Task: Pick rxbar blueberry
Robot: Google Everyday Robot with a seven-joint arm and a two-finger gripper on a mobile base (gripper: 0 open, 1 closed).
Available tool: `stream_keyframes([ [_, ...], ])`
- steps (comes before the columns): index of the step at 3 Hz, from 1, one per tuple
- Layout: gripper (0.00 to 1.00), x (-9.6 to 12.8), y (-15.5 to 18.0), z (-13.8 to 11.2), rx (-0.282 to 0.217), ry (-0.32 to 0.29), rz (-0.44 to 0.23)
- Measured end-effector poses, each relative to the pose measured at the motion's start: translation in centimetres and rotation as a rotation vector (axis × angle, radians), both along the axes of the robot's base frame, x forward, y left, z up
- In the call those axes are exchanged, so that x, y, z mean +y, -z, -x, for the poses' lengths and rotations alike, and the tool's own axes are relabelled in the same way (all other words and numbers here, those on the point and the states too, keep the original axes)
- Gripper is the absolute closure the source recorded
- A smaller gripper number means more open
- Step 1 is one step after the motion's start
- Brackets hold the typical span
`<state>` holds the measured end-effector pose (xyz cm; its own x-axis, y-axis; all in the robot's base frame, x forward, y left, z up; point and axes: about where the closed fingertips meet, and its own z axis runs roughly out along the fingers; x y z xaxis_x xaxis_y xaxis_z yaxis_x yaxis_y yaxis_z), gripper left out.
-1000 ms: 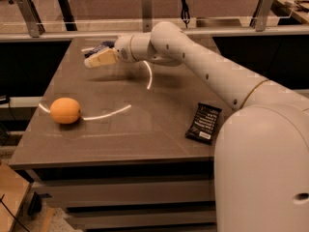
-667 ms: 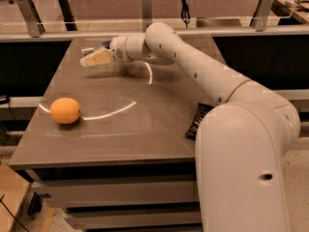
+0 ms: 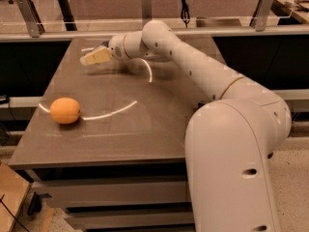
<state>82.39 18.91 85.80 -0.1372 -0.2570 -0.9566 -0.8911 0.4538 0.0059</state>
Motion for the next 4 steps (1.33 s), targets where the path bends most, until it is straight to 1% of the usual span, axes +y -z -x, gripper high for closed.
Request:
stream_keyframes([
  [1,0.00,0.1,0.5,-0.2,-0.004,0.033,0.015],
  [3,0.00,0.6,1.1,-1.5,-0.037,0.096,0.037],
  [4,0.00,0.5,1.3,-2.5,-0.046,0.136,0.025],
])
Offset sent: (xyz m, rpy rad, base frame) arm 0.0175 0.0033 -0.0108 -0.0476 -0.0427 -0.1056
